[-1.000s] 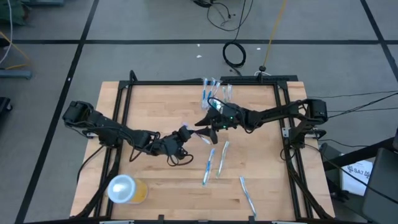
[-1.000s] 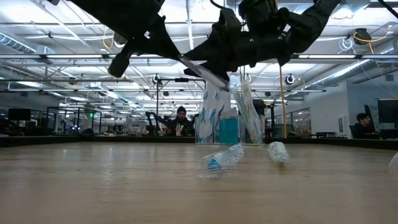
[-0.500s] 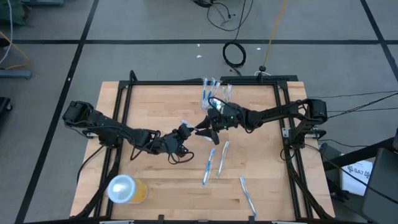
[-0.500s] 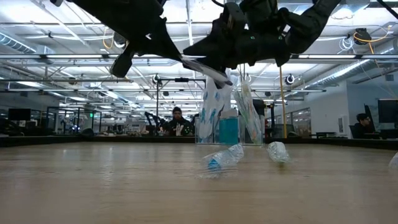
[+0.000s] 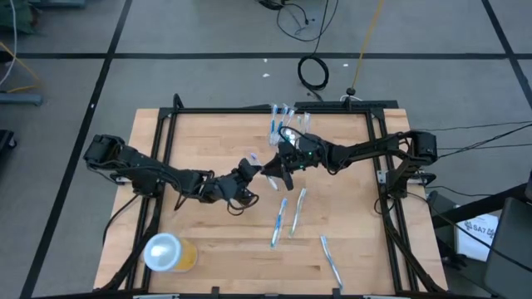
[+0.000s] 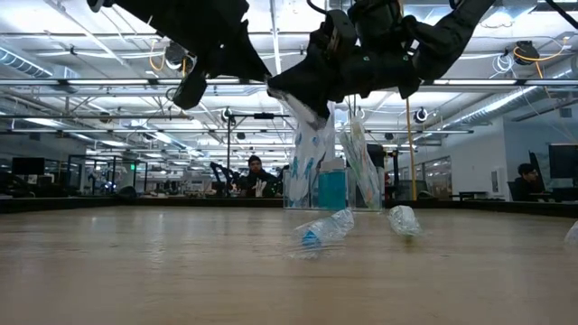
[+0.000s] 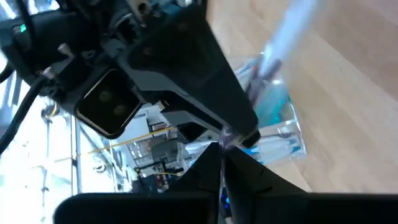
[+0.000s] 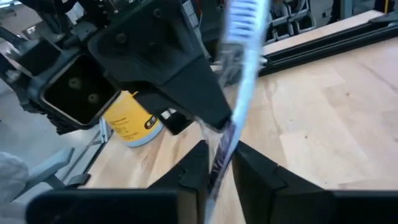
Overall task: Pick & Place toothbrushing station
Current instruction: Put the violet toothbrush into the transparent organizer
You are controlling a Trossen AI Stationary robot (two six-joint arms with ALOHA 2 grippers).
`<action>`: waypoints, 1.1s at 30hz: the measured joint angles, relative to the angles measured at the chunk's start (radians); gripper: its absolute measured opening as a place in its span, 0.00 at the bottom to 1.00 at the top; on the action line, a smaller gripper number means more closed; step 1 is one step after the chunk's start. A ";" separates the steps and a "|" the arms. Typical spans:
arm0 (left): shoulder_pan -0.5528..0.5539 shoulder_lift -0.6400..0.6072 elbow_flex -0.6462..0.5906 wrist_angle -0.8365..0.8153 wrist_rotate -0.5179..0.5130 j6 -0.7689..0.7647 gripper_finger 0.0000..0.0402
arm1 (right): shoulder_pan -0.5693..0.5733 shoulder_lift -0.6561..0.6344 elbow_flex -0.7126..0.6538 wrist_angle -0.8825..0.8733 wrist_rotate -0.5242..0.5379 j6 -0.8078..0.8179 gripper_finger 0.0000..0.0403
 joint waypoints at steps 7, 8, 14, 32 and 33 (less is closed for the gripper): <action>0.000 0.000 0.000 0.004 0.002 -0.141 0.01 | -0.015 -0.001 0.000 0.000 0.002 -0.035 0.03; 0.000 0.000 0.000 0.004 0.003 -0.162 0.01 | -0.015 -0.001 0.000 0.000 0.004 -0.035 0.04; 0.000 0.000 0.000 0.003 0.004 -0.307 0.05 | -0.015 -0.001 0.000 0.000 0.009 -0.039 0.05; 0.025 0.000 0.000 0.008 -0.022 -0.547 0.26 | -0.048 -0.001 0.000 0.011 0.014 -0.047 0.05; 0.021 0.000 0.000 0.008 -0.024 -0.547 0.28 | -0.053 -0.001 0.000 0.011 0.011 -0.047 0.05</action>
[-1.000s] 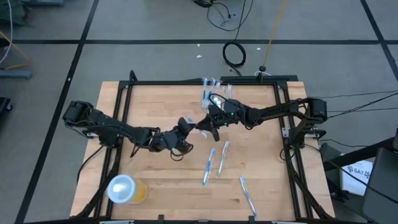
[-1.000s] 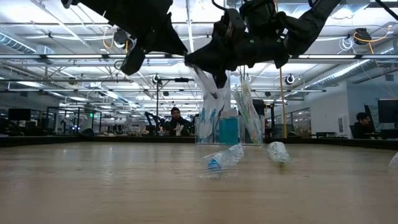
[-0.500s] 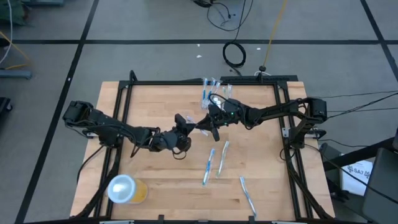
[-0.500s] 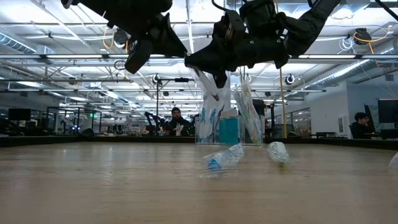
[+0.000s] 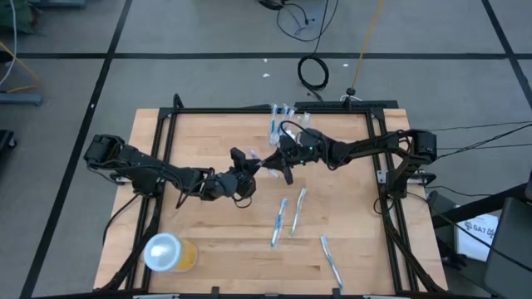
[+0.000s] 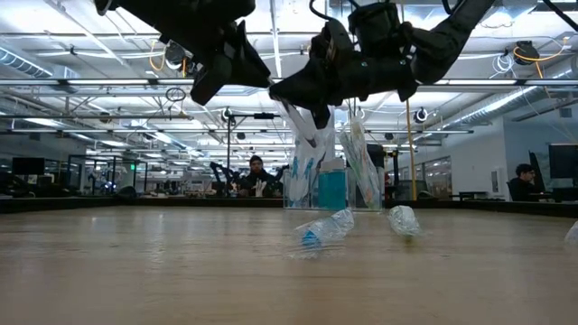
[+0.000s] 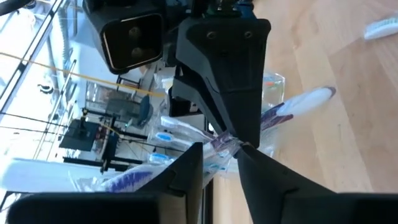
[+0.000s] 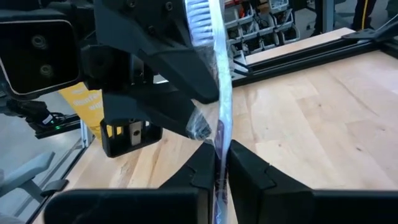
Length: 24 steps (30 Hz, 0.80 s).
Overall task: Pick & Place toothbrushing station
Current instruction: Put the violet toothbrush into the transparent organizer
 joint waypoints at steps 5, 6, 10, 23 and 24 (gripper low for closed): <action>-0.026 0.000 0.000 -0.003 -0.011 0.000 0.32 | -0.027 0.000 0.000 0.001 0.006 -0.023 0.05; -0.030 0.000 0.000 -0.003 -0.024 0.001 0.32 | -0.034 -0.005 0.000 -0.001 0.006 -0.022 0.05; -0.037 0.000 0.000 -0.011 -0.121 0.001 0.32 | -0.044 -0.019 -0.006 0.003 0.001 -0.018 0.05; -0.019 -0.033 0.000 -0.058 -0.047 -0.094 0.32 | -0.025 -0.275 -0.173 0.005 0.024 -0.125 0.05; -0.005 -0.049 0.001 -0.067 0.017 -0.127 0.32 | -0.019 -0.301 -0.194 0.001 0.046 -0.137 0.05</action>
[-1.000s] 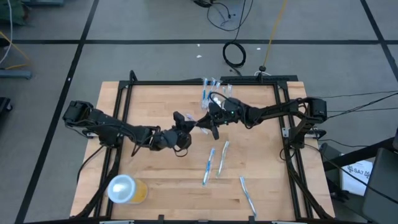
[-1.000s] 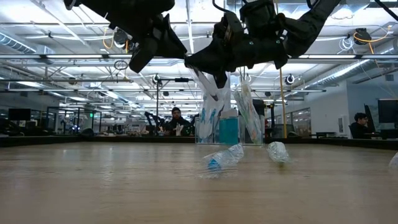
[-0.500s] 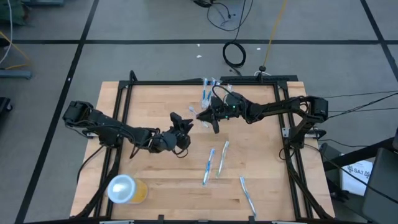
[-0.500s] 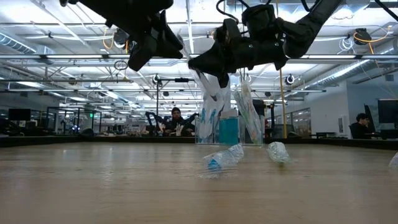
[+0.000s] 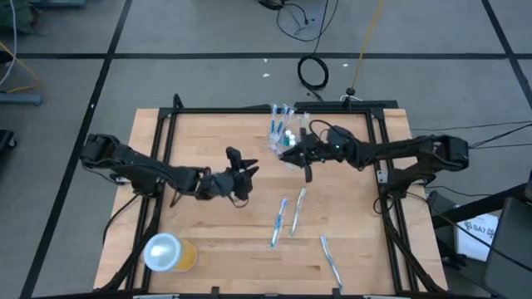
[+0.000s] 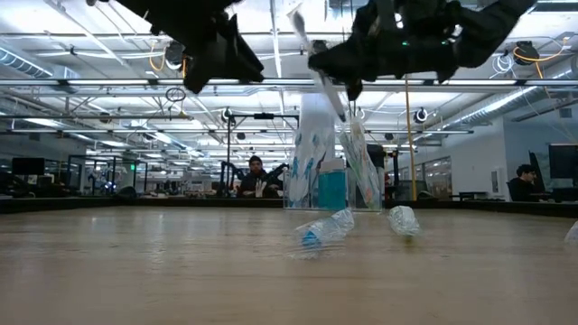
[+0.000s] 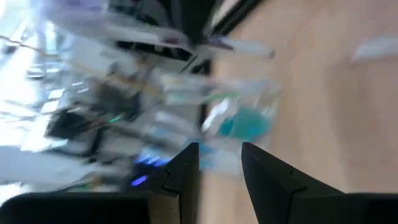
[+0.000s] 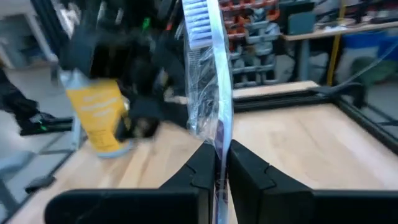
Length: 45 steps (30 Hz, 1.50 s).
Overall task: Pick & Place toothbrushing station
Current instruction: Put the violet toothbrush into the transparent organizer
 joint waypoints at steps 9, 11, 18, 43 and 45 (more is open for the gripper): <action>0.254 -0.116 0.001 -0.081 0.607 -0.229 0.32 | 0.050 -0.130 -0.112 0.080 0.113 -0.119 0.05; 0.329 -0.099 -0.005 -0.034 0.752 -0.257 0.32 | 0.057 -0.125 -0.121 0.138 0.114 -0.120 0.05; 0.469 0.007 -0.068 0.327 1.013 -0.391 0.32 | 0.067 -0.070 -0.123 0.180 0.112 -0.203 0.05; 0.394 0.036 -0.070 0.428 1.061 -0.364 0.32 | 0.065 0.186 0.001 0.296 0.112 -0.194 0.05; 0.394 0.036 -0.070 0.428 1.062 -0.363 0.32 | 0.065 0.186 0.001 0.296 0.112 -0.194 0.05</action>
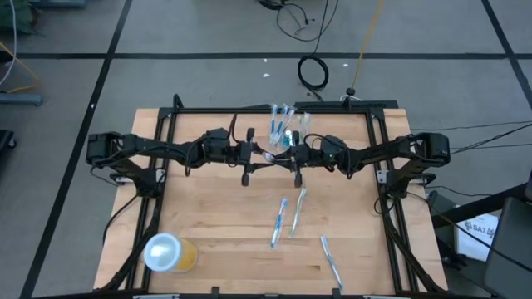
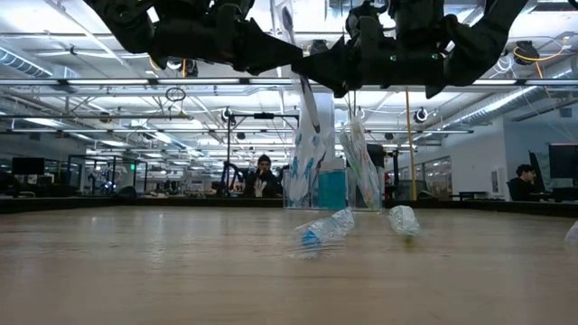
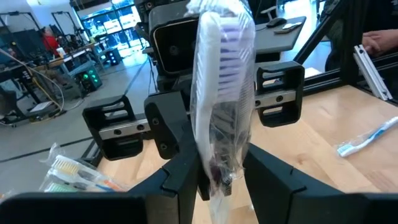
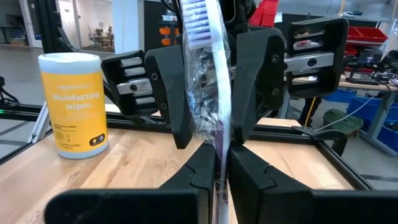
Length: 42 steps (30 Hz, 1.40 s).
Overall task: Pick & Place toothbrushing station
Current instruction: Put the violet toothbrush into the transparent organizer
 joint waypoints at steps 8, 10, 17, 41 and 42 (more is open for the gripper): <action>0.000 0.000 0.000 0.002 -0.003 0.000 0.23 | 0.000 0.000 0.000 0.000 -0.002 0.000 0.05; 0.000 0.000 0.000 0.002 -0.010 -0.001 0.18 | 0.000 0.000 0.000 -0.001 -0.003 -0.001 0.05; -0.001 -0.001 0.000 0.002 -0.051 -0.017 0.03 | -0.001 0.000 0.000 -0.002 0.005 -0.014 0.07; -0.002 -0.001 0.001 -0.020 -0.160 -0.079 0.06 | 0.000 -0.102 0.000 -0.231 0.084 0.020 0.36; -0.001 -0.001 0.001 -0.020 -0.161 -0.079 0.05 | 0.002 -0.120 0.000 -0.269 0.112 0.017 0.35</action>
